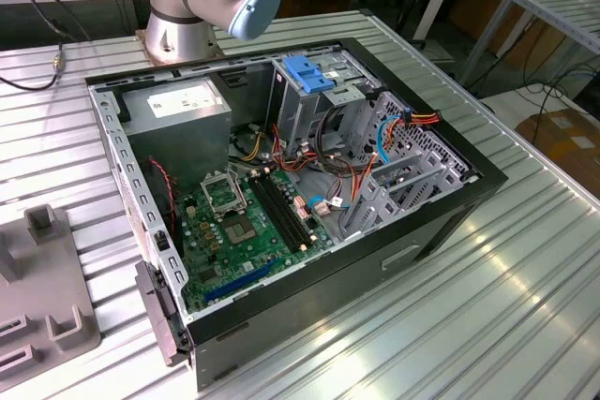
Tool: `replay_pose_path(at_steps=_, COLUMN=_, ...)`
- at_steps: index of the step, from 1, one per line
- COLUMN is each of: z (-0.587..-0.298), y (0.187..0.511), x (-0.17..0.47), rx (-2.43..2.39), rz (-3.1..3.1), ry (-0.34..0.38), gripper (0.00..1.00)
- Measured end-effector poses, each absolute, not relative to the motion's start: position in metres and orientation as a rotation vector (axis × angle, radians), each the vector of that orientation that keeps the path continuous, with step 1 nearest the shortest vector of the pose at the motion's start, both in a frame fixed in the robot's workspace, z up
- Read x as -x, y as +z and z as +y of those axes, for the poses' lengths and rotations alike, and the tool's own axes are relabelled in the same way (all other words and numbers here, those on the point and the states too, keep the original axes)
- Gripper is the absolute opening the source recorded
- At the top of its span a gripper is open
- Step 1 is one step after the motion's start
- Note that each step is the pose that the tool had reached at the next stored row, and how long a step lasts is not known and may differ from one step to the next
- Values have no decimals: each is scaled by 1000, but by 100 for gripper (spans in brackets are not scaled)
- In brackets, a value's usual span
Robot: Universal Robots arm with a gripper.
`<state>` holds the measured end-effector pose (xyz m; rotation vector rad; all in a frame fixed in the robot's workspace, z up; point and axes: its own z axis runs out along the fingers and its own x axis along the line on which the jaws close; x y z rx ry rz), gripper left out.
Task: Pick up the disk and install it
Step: 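Pick up the disk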
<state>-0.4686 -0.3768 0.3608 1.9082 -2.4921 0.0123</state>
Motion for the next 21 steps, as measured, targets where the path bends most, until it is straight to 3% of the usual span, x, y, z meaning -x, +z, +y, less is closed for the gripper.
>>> replay_pose_path(at_steps=2, z=-377, y=359, x=468, rx=-1939, rz=-2469, ry=17, gripper=11)
replay_pose_path(at_steps=3, z=-376, y=357, x=467, rx=-1956, rz=-2456, ry=19, gripper=23)
replay_pose_path(at_steps=8, z=-372, y=348, x=467, rx=-2074, rz=-2371, ry=35, gripper=60)
replay_pose_path(at_steps=21, z=-372, y=323, x=475, rx=-2172, rz=-2292, ry=43, gripper=60)
